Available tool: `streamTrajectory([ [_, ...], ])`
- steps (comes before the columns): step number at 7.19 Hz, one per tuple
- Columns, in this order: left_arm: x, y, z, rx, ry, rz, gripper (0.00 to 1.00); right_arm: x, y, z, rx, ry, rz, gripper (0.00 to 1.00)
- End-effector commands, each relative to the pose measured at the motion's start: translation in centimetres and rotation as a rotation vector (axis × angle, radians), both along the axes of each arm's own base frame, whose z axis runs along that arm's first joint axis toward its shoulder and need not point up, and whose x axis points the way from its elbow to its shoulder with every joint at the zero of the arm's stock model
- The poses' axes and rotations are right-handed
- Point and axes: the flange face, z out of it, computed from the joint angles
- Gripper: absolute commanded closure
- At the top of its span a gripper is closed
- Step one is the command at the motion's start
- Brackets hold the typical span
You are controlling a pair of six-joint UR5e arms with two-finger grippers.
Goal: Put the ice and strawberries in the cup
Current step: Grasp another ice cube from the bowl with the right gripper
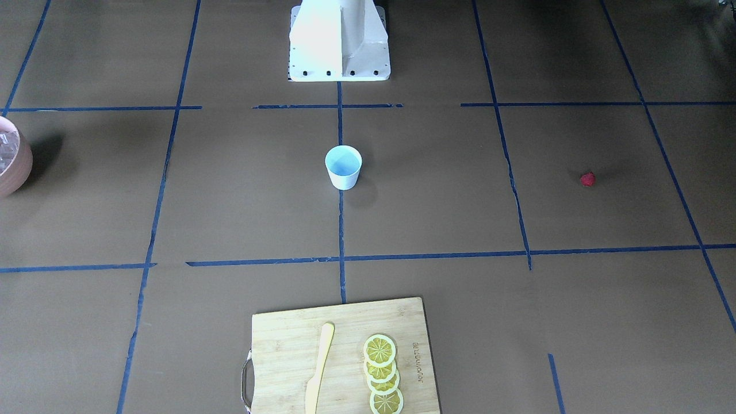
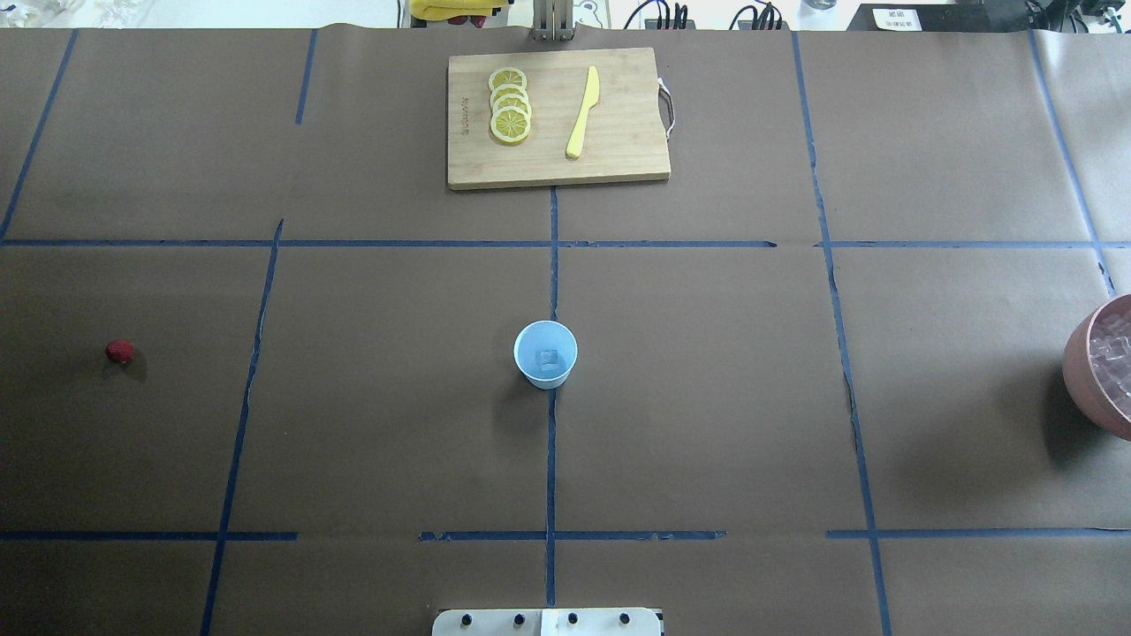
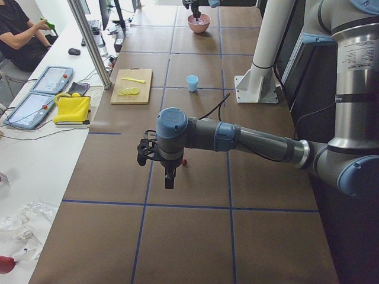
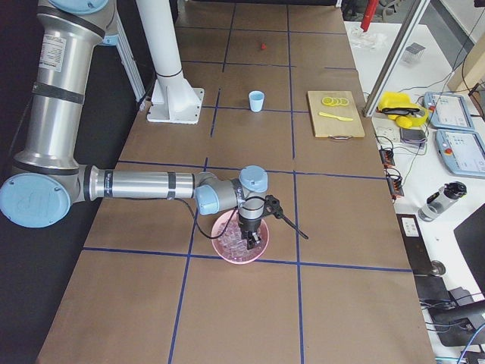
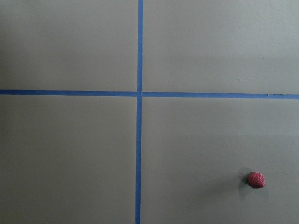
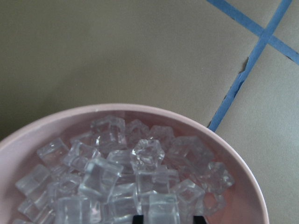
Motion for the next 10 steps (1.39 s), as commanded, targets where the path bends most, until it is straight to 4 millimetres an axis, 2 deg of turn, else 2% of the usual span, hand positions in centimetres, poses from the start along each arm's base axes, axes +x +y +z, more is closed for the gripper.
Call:
streamTrajectory([
  [1,0.0,0.0,-0.1,0.001,0.000,0.000,0.00,0.0,0.1,-0.2,0.002,-0.004,-0.001,0.97],
  [3,0.0,0.0,0.0,0.001,0.000,0.000,0.00,0.7,0.5,-3.1,0.025,-0.022,0.009,1.00],
  [5,0.0,0.0,0.0,0.000,0.000,0.000,0.00,4.2,0.5,-12.2,0.025,-0.018,0.092,1.00],
  [6,0.0,0.0,0.0,0.000,0.000,0.000,0.00,4.2,-0.2,-16.0,0.057,-0.031,0.098,1.00],
  [8,0.0,0.0,0.0,-0.002,0.000,0.000,0.00,2.0,-5.1,-25.3,0.056,-0.137,0.113,1.00],
  [9,0.0,0.3,0.3,-0.008,0.000,0.000,0.00,0.9,-7.0,-29.8,0.020,-0.197,0.174,1.00],
  [10,0.0,0.3,0.4,-0.011,0.002,-0.001,0.00,-3.8,-7.6,-33.7,-0.008,-0.242,0.171,1.00],
])
